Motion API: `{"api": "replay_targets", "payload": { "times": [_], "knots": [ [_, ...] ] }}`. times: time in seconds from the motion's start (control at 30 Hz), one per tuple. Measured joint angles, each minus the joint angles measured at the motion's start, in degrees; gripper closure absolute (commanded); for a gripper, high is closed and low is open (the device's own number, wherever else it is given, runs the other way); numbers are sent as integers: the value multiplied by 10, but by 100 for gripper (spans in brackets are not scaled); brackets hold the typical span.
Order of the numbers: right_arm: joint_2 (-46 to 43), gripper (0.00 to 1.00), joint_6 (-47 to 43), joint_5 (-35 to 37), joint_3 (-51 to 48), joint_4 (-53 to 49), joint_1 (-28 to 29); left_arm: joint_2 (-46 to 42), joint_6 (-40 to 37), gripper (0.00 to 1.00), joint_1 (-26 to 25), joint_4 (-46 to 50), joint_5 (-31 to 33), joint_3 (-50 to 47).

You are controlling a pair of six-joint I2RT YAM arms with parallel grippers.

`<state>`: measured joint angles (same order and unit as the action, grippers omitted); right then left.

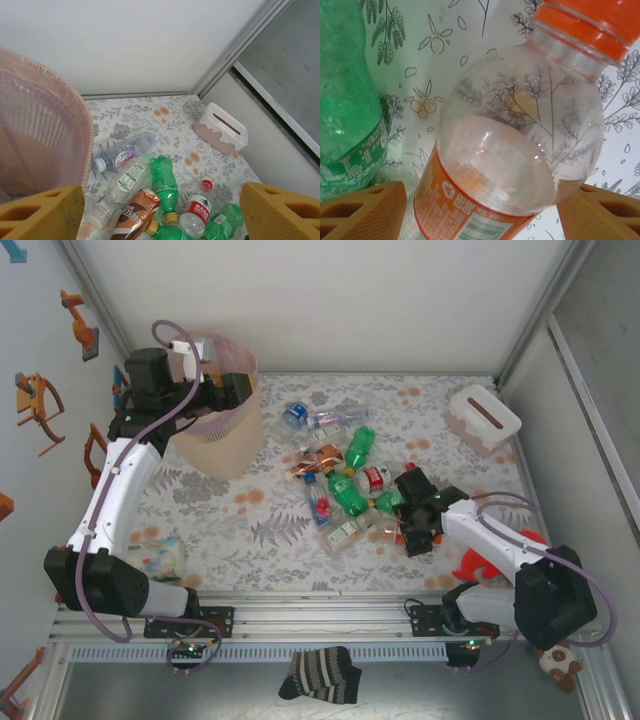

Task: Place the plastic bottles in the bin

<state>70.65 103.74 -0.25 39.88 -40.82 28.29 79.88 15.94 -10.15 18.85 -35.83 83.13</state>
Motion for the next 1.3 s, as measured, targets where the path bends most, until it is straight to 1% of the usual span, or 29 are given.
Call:
{"api": "replay_targets", "payload": {
  "times": [0.4, 0.53, 0.73, 0.93, 1.03, 1.1, 1.2, 1.3],
  "knots": [
    [22, 31, -7, -1, -31, 27, -29, 0, 2, 20, -4, 0, 0, 0],
    [28, 34, -16, -1, -40, 34, -36, 0, 2, 20, -4, 0, 0, 0],
    [23, 44, -24, 0, -46, 42, -41, 0, 4, 20, -8, 0, 2, 0],
    [-11, 54, -38, 21, -50, 22, -47, -3, 4, 20, -8, 0, 2, 0],
    [-37, 61, -62, 39, -43, -5, -53, -5, 4, 20, -8, 0, 2, 0],
    [-52, 63, -88, 59, -25, -26, -54, -6, 5, 20, -8, 0, 2, 0],
    [-71, 67, -144, 98, 22, -57, -55, -10, 6, 20, -8, 0, 2, 0],
    [-89, 71, -219, 141, 76, -66, -55, -13, 11, 20, -8, -1, 2, 0]
  ]
}}
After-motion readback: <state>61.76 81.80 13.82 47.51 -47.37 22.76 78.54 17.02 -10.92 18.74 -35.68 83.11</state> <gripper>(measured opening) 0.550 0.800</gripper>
